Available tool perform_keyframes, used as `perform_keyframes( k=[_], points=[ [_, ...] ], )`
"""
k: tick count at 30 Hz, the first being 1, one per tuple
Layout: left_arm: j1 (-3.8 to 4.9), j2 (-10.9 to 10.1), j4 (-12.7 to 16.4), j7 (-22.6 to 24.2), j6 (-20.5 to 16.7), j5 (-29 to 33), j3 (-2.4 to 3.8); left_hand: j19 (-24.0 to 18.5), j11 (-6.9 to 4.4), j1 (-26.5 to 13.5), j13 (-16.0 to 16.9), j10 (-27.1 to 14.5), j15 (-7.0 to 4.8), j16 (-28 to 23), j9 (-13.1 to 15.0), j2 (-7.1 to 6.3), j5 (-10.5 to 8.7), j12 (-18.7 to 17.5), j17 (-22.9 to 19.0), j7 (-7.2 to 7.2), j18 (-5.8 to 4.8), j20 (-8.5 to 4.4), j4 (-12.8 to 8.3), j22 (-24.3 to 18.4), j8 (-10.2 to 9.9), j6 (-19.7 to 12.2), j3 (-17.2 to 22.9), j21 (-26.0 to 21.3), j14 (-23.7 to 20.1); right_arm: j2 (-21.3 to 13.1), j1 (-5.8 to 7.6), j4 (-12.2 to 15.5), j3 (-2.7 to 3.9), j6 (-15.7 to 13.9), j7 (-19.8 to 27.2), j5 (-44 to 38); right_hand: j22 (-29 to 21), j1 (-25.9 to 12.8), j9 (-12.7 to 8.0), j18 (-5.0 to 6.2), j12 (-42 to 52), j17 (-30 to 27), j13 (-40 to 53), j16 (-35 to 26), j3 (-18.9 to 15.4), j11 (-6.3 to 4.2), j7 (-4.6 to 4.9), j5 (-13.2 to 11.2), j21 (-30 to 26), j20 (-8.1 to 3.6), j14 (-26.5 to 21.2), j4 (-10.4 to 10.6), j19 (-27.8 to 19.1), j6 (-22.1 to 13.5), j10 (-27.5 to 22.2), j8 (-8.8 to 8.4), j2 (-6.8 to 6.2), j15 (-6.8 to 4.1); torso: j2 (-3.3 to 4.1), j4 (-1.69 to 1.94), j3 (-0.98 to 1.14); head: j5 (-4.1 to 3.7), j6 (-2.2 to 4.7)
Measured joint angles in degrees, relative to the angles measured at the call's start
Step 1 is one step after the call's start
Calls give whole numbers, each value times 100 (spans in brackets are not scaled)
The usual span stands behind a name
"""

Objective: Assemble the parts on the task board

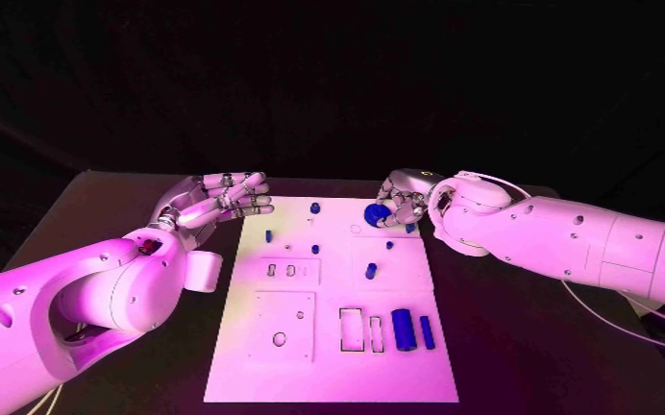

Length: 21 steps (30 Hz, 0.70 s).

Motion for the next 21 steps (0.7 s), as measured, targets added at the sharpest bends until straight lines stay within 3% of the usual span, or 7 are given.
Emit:
perform_keyframes(
  k=[8, 21],
  points=[
    [0, 0, -2, 0, 0, 0, 0, 0, 0, 0, 0, 0, 0, 0, 0, 0, 0, -30, 2, 0, -1, 0, 0, 0, 0, 0, 0, 0, 0, 53, 2, -100, 12, 32, 24, 72, 52, 77, 32, 1, 372, 0, 432, 40, 17, -13, -3, 47, 35, -21, 0, 78, 21, 3, 279, 92, 77, 0, 0, 0, 1, 3, -13],
    [0, -5, -1, -1, 0, 0, 0, 0, 0, 29, 0, 0, 0, 0, 0, 30, 0, -40, 4, 0, -1, 0, 0, 0, -22, 0, 0, 0, 0, 71, 7, -160, 27, 82, 85, 160, 160, 173, 101, -2, 733, -1, 774, 79, 106, -94, -119, 101, 106, -58, 0, 113, 127, 334, 584, 304, 237, 0, 1, 1, -2, 21, -16]
  ],
)
